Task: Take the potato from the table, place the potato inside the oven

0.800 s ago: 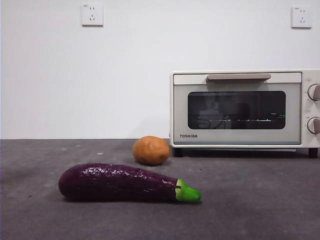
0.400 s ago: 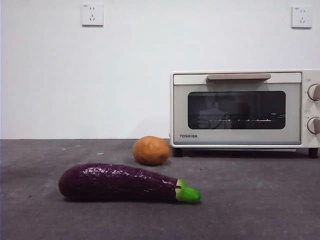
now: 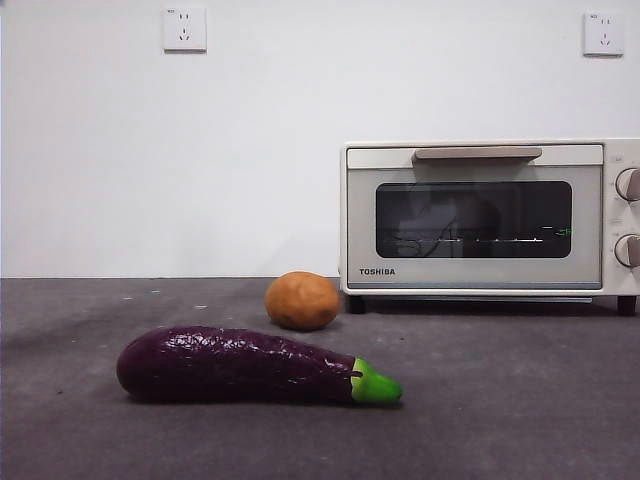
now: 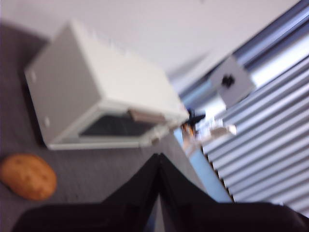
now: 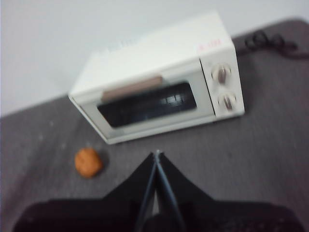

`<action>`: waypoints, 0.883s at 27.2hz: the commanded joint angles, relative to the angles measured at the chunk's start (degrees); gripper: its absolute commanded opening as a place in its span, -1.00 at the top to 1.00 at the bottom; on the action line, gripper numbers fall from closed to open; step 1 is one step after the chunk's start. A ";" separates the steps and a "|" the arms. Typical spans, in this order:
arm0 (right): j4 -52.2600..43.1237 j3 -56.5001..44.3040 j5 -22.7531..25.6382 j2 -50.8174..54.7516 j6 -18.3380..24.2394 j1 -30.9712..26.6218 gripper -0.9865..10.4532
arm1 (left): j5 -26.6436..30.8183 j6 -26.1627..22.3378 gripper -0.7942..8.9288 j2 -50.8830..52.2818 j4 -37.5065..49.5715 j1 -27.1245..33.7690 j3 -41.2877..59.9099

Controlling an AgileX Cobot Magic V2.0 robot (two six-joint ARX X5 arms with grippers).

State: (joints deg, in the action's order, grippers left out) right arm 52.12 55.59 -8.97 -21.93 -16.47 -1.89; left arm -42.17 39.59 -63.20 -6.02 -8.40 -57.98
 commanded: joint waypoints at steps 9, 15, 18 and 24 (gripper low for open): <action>10.14 3.98 0.20 -9.20 3.21 -0.04 0.83 | -0.24 -15.50 0.85 -23.69 -13.14 -12.17 -23.98; 11.65 4.26 -0.20 -9.70 3.23 -0.04 0.83 | -0.09 -18.01 0.85 -35.28 -18.53 -15.96 -37.42; 13.29 4.94 -0.72 -9.70 3.28 -0.04 0.83 | 0.02 -18.43 0.85 -42.47 -21.84 -17.75 -46.12; 14.34 7.67 -0.68 -9.70 6.25 -0.04 0.83 | 1.70 -21.16 0.85 -50.34 -24.11 -20.48 -55.47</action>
State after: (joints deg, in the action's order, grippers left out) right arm 66.78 63.02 -9.48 -31.79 -11.20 -1.89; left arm -40.60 20.56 -112.77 -30.11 -28.58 -113.08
